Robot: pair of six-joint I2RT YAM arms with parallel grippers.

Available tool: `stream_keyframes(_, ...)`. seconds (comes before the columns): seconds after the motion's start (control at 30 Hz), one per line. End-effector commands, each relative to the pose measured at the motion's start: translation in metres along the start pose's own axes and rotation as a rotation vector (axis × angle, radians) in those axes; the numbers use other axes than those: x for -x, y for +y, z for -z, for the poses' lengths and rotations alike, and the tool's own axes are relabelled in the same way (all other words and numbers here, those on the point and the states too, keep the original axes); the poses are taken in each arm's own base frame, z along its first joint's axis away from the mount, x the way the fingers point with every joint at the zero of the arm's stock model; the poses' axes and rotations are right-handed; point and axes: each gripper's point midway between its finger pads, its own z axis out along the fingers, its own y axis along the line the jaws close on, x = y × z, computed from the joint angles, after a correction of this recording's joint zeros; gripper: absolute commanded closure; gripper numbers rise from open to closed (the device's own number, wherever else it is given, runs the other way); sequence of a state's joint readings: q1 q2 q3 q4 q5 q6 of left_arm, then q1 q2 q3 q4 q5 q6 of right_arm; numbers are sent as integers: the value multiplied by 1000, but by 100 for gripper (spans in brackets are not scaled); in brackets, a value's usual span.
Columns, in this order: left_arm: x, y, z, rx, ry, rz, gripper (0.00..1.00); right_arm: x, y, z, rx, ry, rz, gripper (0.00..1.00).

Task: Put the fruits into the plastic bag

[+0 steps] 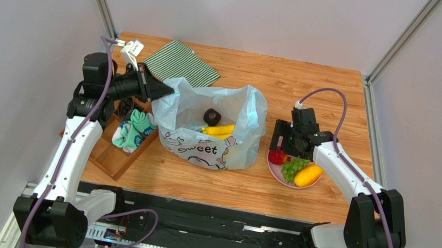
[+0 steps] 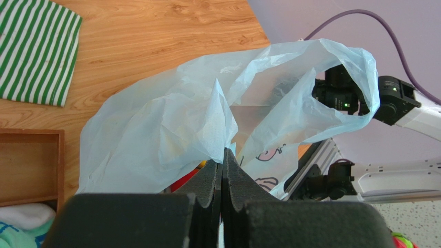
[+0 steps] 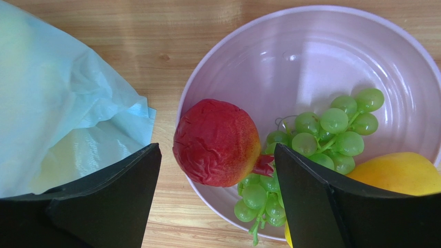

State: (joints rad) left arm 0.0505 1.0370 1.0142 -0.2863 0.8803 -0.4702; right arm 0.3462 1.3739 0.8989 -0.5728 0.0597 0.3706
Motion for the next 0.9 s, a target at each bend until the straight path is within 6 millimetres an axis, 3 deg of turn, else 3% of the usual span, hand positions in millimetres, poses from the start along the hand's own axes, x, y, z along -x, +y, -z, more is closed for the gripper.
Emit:
stream_keyframes(0.0,9,-4,2,-12,-32,-33,100,4,3,-8,6,-18,-3,15)
stream_keyframes(0.17,8,-4,2,-11,-30,-28,100,3,-9,-7,-56,-21,3,16)
stream_keyframes(0.63,8,-4,2,-13,-31,-32,100,-12,-7,-20,-61,30,8,18)
stream_keyframes(0.73,8,-4,2,-13,-31,-30,100,-14,-6,-22,-59,39,8,23)
stream_keyframes(0.87,9,-4,2,-12,-32,-33,100,-14,-6,-22,-59,36,6,41)
